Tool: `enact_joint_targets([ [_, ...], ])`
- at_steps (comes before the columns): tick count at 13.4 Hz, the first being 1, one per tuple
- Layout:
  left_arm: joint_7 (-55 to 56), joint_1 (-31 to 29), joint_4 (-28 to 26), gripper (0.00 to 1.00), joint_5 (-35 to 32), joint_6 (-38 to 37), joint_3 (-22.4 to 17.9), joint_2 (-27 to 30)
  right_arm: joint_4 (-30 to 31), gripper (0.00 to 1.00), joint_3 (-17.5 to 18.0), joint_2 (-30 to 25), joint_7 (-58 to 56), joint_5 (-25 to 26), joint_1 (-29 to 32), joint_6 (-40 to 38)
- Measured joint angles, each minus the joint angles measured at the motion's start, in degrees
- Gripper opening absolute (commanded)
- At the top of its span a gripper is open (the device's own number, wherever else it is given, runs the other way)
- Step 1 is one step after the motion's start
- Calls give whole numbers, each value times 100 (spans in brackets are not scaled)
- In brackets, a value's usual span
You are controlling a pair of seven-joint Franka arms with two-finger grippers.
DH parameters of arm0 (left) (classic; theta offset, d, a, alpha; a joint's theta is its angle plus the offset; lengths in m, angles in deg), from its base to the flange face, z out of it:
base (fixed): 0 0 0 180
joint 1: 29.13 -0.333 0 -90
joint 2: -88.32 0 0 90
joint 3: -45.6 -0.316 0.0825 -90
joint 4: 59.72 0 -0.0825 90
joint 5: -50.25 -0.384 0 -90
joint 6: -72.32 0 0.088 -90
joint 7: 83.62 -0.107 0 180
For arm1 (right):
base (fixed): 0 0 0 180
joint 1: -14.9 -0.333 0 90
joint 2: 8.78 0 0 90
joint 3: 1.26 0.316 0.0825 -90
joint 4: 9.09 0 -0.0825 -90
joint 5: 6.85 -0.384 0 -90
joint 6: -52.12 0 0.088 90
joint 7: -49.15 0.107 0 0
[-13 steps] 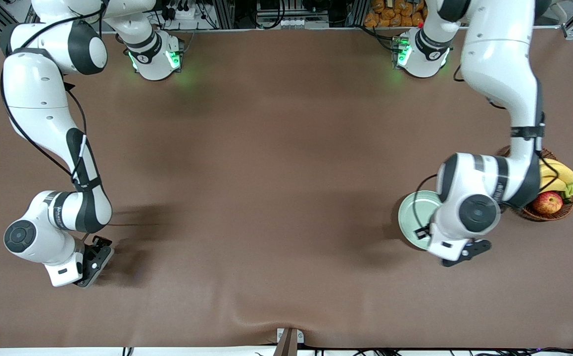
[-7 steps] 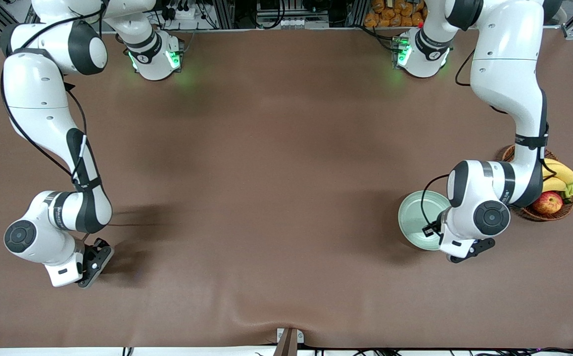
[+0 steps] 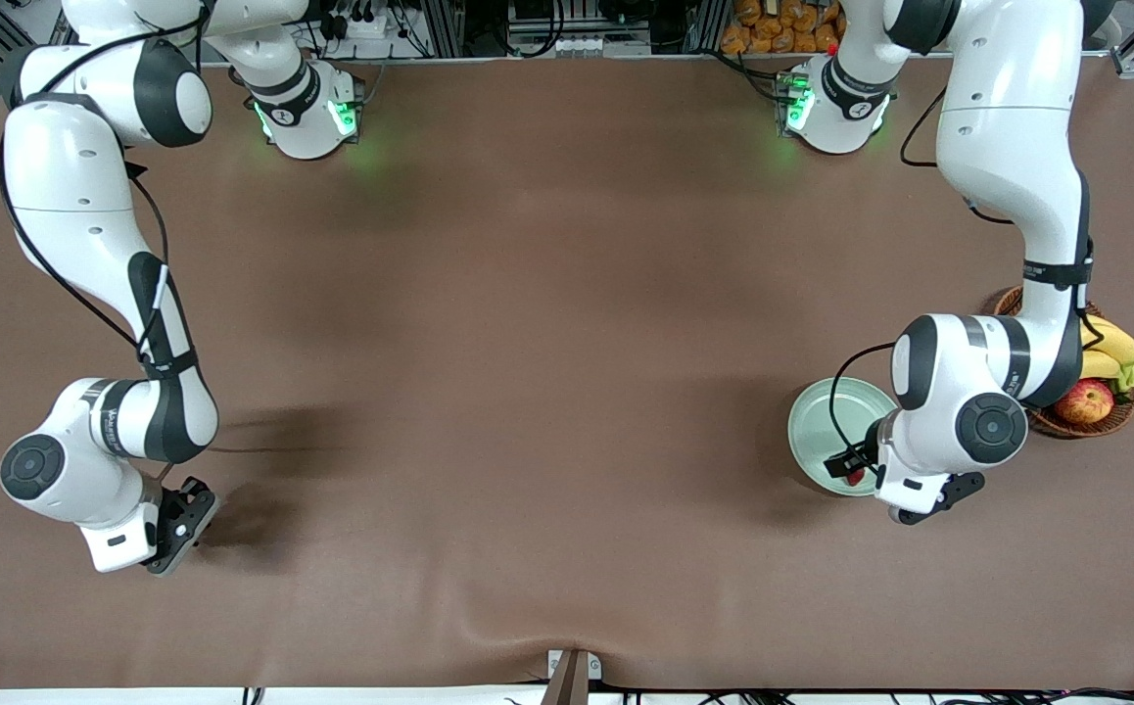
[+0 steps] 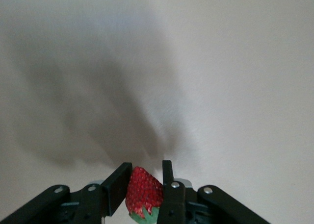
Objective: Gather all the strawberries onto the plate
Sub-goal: 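Open the left gripper over the plate while the right gripper grasps a strawberry, then carry the strawberry to the middle while the left gripper comes toward it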
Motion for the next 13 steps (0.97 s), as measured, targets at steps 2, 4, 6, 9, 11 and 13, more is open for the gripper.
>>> enact_joint_targets([
  [2, 8, 17, 25, 100, 73, -145, 12, 294, -42, 0, 299, -182, -7, -1, -49, -4],
  [4, 8, 49, 35, 100, 85, -435, 37, 679, -47, 0, 672, -316, -11, -1, -224, -11],
  [6, 8, 71, 37, 100, 86, -778, 122, 1070, -53, 0, 975, -341, 41, -9, -492, 9],
  [9, 14, 84, 36, 100, 86, -1380, 291, 1578, -45, 0, 1350, -332, 530, -14, -907, 98],
  [11, 14, 91, 39, 100, 86, -1844, 356, 1936, -38, 0, 1419, -324, 1060, -14, -1355, 143],
  [13, 14, 93, 38, 100, 86, -2256, 375, 2290, -30, 0, 1430, -295, 1543, -15, -1863, 387],
])
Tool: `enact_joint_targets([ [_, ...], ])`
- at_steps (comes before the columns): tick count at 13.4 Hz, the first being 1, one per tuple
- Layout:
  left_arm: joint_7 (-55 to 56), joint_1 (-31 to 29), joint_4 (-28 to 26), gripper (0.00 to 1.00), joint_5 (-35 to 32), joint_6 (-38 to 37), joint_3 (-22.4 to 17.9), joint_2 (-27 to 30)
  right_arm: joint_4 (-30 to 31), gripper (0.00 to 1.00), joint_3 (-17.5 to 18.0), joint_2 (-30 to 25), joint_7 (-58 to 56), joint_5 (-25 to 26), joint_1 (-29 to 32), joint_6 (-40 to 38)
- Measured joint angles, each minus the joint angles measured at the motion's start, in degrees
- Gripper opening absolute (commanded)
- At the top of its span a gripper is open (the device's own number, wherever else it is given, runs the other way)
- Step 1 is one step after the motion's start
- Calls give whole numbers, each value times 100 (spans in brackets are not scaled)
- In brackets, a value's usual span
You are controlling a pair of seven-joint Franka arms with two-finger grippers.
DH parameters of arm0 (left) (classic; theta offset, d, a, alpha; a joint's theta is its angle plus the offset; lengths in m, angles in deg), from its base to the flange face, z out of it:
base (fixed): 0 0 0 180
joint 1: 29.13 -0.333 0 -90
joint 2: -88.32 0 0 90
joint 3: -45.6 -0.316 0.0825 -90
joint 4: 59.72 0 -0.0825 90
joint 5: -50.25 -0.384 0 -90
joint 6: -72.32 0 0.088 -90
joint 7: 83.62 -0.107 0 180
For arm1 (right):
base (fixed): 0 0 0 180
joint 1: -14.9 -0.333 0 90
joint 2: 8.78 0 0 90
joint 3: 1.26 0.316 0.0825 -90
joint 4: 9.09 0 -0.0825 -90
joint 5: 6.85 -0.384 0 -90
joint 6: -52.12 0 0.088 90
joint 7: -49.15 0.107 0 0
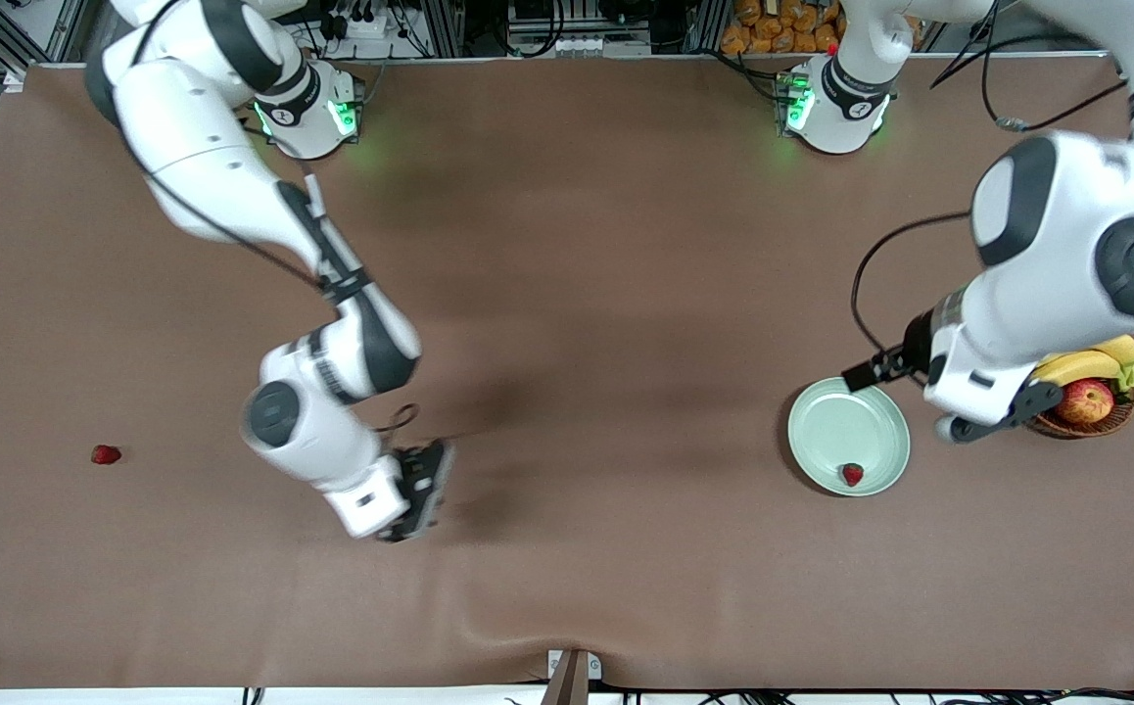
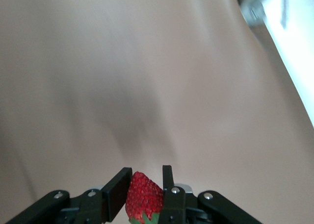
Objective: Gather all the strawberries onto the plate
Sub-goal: 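Carry the strawberry to the middle while the left gripper comes toward it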
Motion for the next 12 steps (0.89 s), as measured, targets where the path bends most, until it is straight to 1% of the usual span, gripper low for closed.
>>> enact_joint_targets([
  [2, 0, -3, -41, 100, 0, -214, 1, 180, 17, 0, -2, 49, 431, 0, -443, 320],
  [8, 0, 44, -103, 100, 0, -189, 160, 28, 103, 0, -4, 340, 1688, -25, -1483, 1242],
  [9, 0, 44, -104, 100, 0, -189, 160, 22, 112, 0, -7, 425, 1814, -25, -1572, 1439],
  [11, 0, 47, -110, 100, 0, -190, 203, 20, 115, 0, -11, 573, 1906, -25, -1626, 1580],
  [12, 4, 53, -119, 100, 0, -189, 246, 12, 116, 6, -11, 622, 1907, -25, -1628, 1584],
])
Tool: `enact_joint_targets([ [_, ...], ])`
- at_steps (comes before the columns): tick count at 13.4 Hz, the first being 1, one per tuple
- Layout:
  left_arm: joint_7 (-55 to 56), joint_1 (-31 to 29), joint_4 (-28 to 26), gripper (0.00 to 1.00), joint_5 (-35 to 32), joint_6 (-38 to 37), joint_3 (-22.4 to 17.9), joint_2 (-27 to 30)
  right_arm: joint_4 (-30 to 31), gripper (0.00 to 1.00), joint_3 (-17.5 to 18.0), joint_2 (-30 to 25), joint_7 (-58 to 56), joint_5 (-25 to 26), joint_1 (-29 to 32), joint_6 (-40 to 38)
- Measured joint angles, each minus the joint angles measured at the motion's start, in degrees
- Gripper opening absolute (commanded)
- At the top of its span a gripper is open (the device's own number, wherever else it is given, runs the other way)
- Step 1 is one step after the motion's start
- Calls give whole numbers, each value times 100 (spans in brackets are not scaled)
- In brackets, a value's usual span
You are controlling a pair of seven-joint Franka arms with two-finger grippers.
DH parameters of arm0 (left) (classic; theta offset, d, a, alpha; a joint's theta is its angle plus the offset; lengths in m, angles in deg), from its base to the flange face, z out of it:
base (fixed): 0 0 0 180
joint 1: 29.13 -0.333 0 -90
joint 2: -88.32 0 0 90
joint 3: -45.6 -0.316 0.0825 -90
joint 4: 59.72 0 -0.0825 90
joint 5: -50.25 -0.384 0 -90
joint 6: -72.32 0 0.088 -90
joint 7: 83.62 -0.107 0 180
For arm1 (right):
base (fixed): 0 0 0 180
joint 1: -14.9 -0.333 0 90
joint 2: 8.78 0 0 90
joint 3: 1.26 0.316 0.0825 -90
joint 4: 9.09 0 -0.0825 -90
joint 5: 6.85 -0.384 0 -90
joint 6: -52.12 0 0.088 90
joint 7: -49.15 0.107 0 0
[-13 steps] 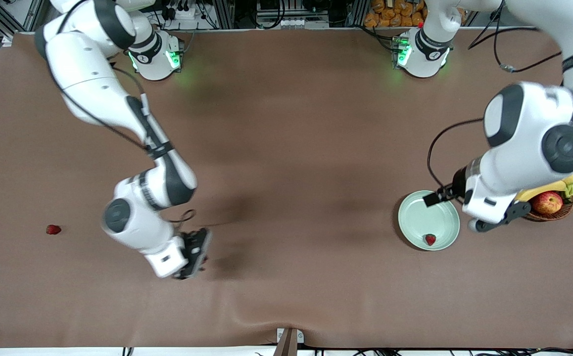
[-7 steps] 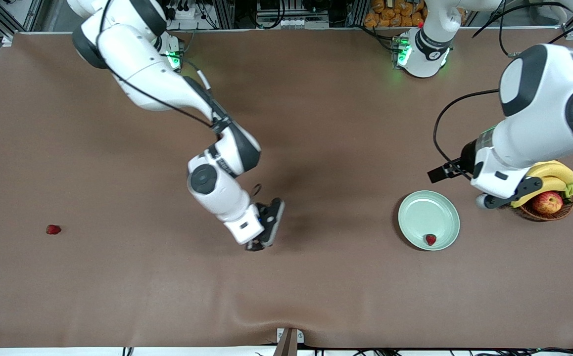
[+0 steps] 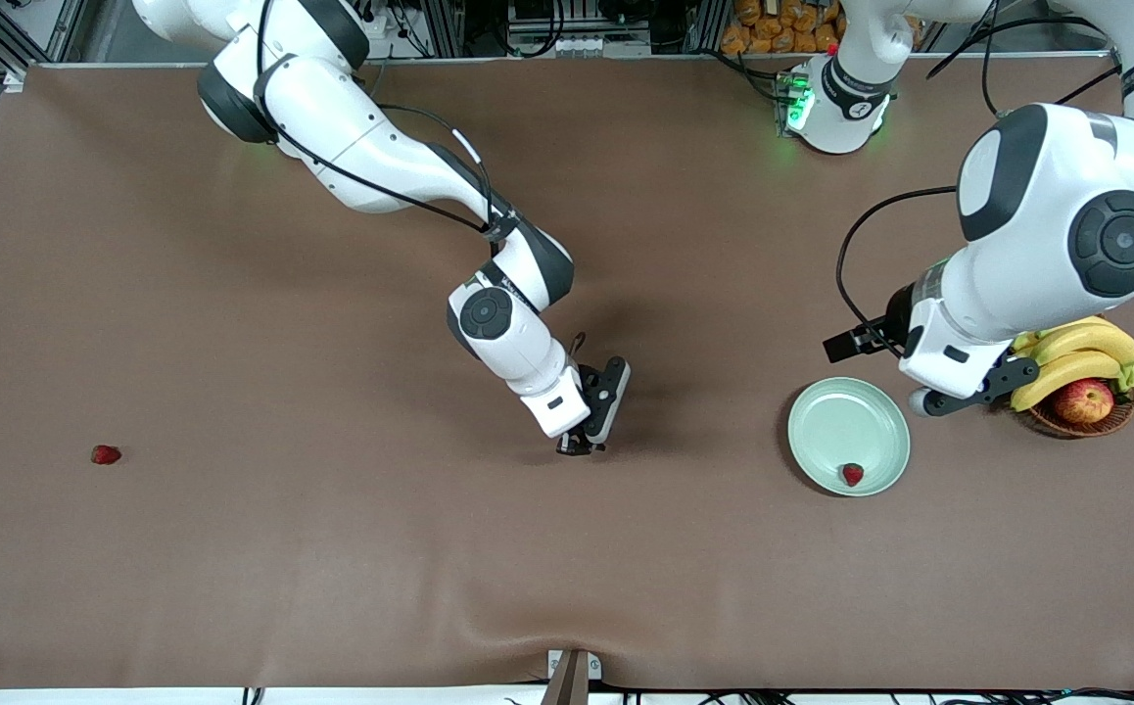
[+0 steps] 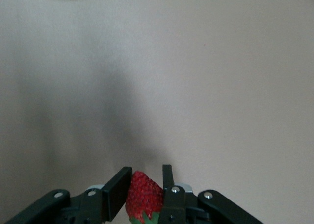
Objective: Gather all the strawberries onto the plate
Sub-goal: 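Carry the strawberry to the middle while the left gripper comes toward it, then take the strawberry with the left gripper while the right gripper reaches the last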
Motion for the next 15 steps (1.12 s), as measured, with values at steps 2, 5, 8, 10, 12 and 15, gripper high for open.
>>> enact_joint_targets([
  [2, 47, 35, -10, 100, 0, 18, 95, -44, 0, 82, 0, 82, 7, 0, -13, 22],
  [5, 342, 126, -10, 100, 0, 68, 148, -106, 0, 100, 0, 113, 48, 0, -56, 51],
  [8, 788, 283, -12, 100, 0, 175, 157, -163, -39, 100, -8, 109, 78, -2, -57, 92],
  [10, 1142, 402, -14, 100, 0, 327, 162, -220, -109, 100, -26, 40, 92, -9, -41, 108],
  [12, 1389, 525, -24, 100, 0, 609, 164, -334, -124, 100, -47, -136, 95, -20, 22, -4],
  [15, 1585, 732, -89, 100, 0, 1487, 174, -795, -126, 100, -84, -467, 95, -32, 319, -540],
])
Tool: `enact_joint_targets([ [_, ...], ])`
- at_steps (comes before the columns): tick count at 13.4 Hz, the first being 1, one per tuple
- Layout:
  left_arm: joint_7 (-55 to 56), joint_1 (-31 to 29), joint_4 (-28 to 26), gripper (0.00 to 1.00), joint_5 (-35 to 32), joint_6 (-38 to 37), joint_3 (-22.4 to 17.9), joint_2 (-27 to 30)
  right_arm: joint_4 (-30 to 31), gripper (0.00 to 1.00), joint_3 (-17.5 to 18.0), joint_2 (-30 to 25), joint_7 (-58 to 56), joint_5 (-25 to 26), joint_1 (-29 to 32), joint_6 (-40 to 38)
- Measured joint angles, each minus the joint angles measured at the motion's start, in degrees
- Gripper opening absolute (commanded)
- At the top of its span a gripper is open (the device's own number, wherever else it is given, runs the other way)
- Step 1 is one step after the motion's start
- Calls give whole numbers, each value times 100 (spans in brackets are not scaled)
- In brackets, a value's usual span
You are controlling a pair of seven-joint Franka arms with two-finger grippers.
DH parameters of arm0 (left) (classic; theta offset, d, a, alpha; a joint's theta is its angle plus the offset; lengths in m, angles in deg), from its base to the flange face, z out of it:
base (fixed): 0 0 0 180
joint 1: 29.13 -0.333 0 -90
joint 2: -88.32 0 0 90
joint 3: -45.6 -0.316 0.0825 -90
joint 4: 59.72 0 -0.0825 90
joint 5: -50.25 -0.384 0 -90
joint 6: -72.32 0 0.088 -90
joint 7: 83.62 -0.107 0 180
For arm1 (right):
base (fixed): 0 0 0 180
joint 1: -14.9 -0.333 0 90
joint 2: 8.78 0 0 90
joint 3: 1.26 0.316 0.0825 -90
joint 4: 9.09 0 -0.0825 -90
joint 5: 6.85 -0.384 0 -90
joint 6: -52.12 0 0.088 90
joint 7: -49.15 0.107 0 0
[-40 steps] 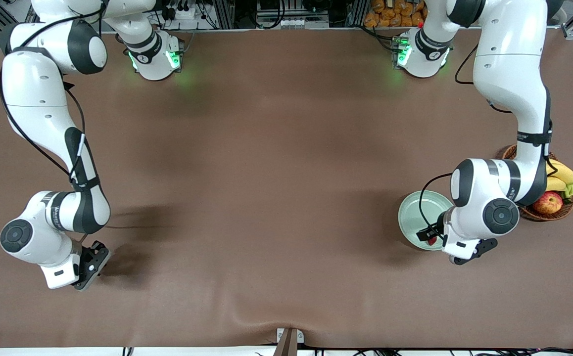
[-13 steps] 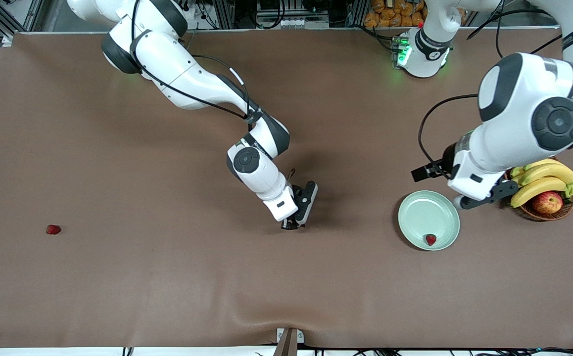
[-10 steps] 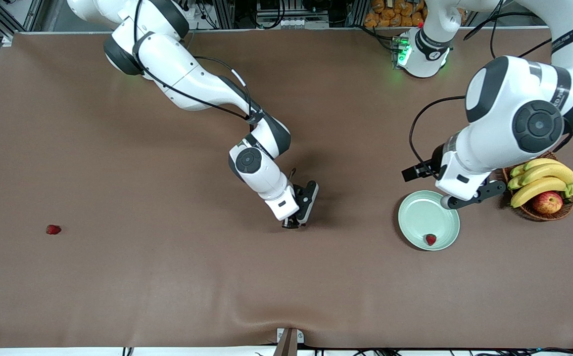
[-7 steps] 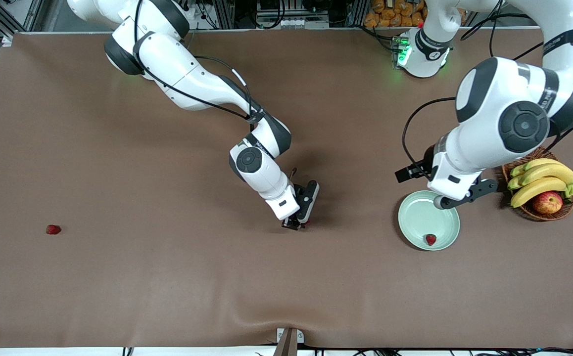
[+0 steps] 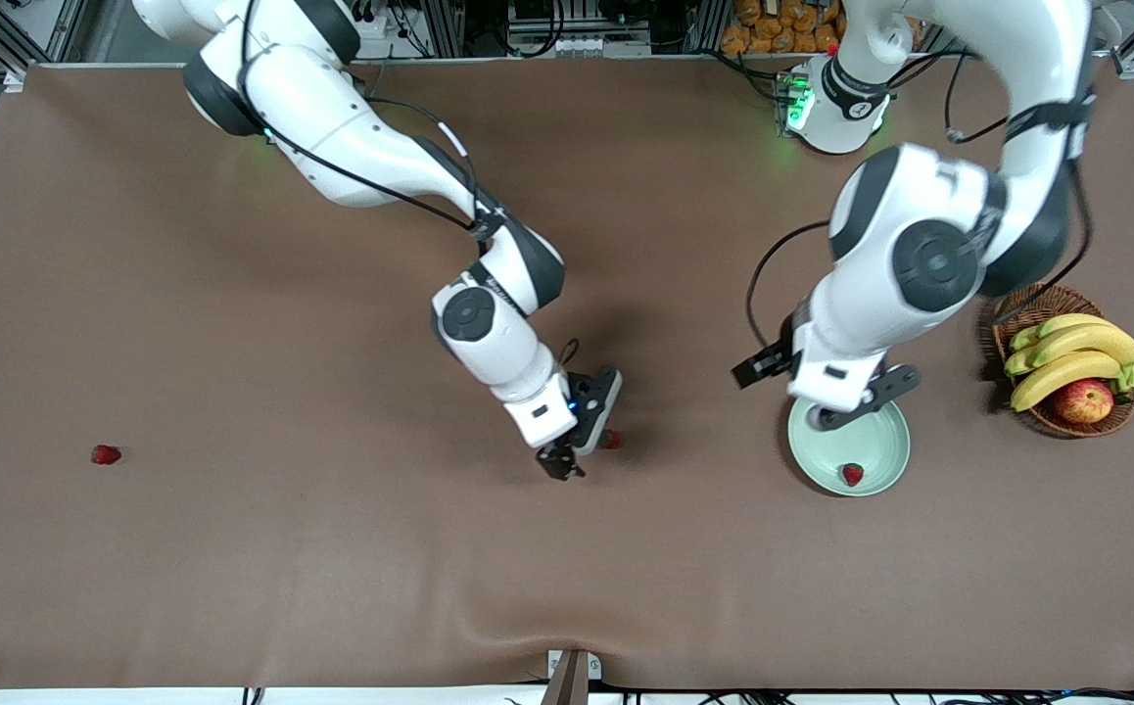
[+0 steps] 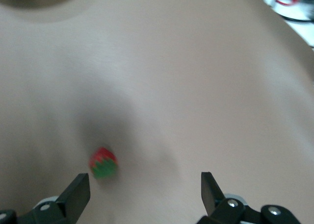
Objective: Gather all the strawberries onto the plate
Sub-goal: 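Take the strawberry with the left gripper while the right gripper reaches the last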
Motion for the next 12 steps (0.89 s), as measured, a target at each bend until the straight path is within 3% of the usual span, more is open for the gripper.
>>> enact_joint_targets([
  [3, 718, 467, -10, 100, 0, 1136, 12, -740, 1, 100, -30, -218, -8, -2, 572, -425],
  [7, 1783, 1086, 350, 76, 0, 2692, 5, -1764, 5, 100, -90, -318, -16, 3, 1490, -668],
  [10, 2084, 1179, 645, 65, 0, 3187, -3, -2354, 4, 100, -124, -339, -18, 7, 2233, -844],
  [12, 2225, 1210, 715, 63, 0, 3317, -3, -2529, 6, 100, -242, -347, -24, 12, 2587, -906],
])
